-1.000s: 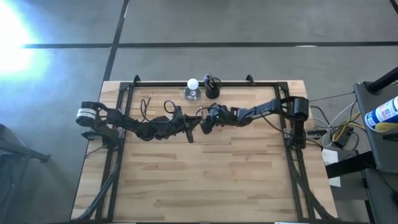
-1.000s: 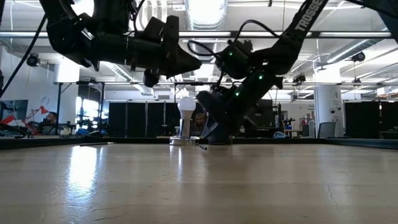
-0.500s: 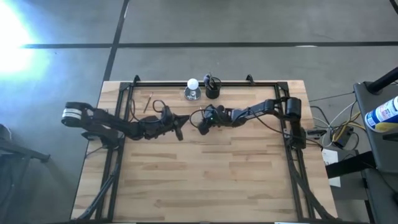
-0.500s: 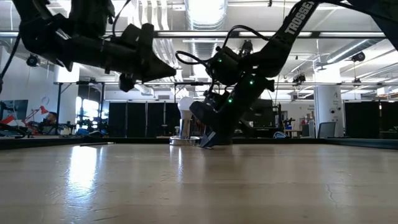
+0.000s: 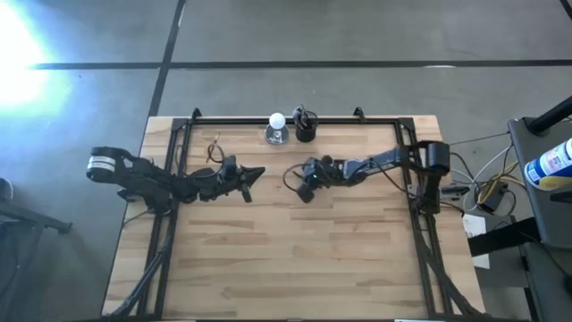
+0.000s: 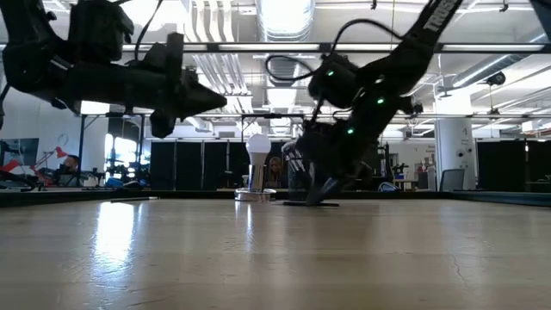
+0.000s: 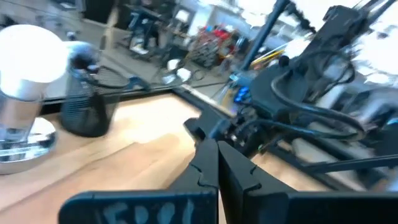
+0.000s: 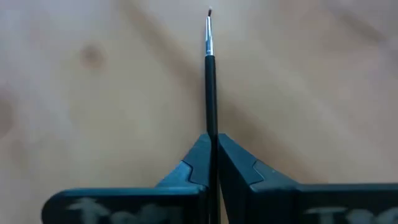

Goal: Pick & Place Makeup Supplies
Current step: Put the makeup brush into the black makeup holder

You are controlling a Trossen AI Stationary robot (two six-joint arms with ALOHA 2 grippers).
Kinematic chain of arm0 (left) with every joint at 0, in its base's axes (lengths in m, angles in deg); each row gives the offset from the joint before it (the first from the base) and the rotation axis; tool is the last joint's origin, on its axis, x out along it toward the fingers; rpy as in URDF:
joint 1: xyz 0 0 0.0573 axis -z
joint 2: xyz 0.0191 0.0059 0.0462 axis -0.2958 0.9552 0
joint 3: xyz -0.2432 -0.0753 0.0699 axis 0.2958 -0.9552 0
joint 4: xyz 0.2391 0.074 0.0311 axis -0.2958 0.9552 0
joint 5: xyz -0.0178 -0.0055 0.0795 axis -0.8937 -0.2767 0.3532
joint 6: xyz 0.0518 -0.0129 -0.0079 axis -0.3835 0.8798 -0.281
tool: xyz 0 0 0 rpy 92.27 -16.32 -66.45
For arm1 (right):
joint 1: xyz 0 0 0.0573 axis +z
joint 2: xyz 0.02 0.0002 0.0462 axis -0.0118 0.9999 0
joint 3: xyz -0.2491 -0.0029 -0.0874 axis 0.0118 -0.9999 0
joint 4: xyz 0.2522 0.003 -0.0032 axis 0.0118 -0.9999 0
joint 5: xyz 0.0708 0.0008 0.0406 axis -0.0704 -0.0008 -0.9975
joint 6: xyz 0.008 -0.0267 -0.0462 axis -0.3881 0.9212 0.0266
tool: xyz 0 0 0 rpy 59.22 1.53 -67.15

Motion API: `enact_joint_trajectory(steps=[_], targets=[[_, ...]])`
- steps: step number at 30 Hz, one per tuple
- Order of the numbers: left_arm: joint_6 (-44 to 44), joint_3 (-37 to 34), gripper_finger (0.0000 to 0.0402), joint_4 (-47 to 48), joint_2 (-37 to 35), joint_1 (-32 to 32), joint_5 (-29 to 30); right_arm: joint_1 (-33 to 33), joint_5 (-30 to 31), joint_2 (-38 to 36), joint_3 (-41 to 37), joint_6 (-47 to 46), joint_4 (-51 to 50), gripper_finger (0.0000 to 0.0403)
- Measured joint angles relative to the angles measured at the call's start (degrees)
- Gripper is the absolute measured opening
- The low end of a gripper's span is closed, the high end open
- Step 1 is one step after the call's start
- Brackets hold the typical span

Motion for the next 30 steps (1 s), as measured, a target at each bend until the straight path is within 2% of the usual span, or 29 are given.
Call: enact_joint_trajectory(steps=[5,11,16,19,26,30], targets=[[2.1,-0.7,0.0000,-1.8,0.0,0.0,-1.8,2.3,-0.2,-7.4,-7.5,0.0,12.3,0.0013],[1.7,1.8,0.0000,-0.8,0.1,0.2,-4.9,4.3,0.1,-14.3,-15.4,0.4,30.6,0.0013],[0.8,4.8,0.0000,-1.4,0.2,0.3,-8.1,5.6,0.3,-17.6,-18.5,2.6,42.8,0.0013],[0.0,6.6,0.0000,-1.3,0.3,0.4,-9.2,6.6,-1.8,-18.6,-18.7,4.1,49.2,0.0013],[-3.0,11.5,0.0001,-1.3,0.4,0.6,-16.0,8.7,-3.0,-18.6,-15.8,7.7,51.9,0.0013],[-4.7,14.0,0.0009,0.3,0.4,0.9,-16.6,9.6,-4.0,-18.5,-13.9,9.9,51.8,0.0013]])
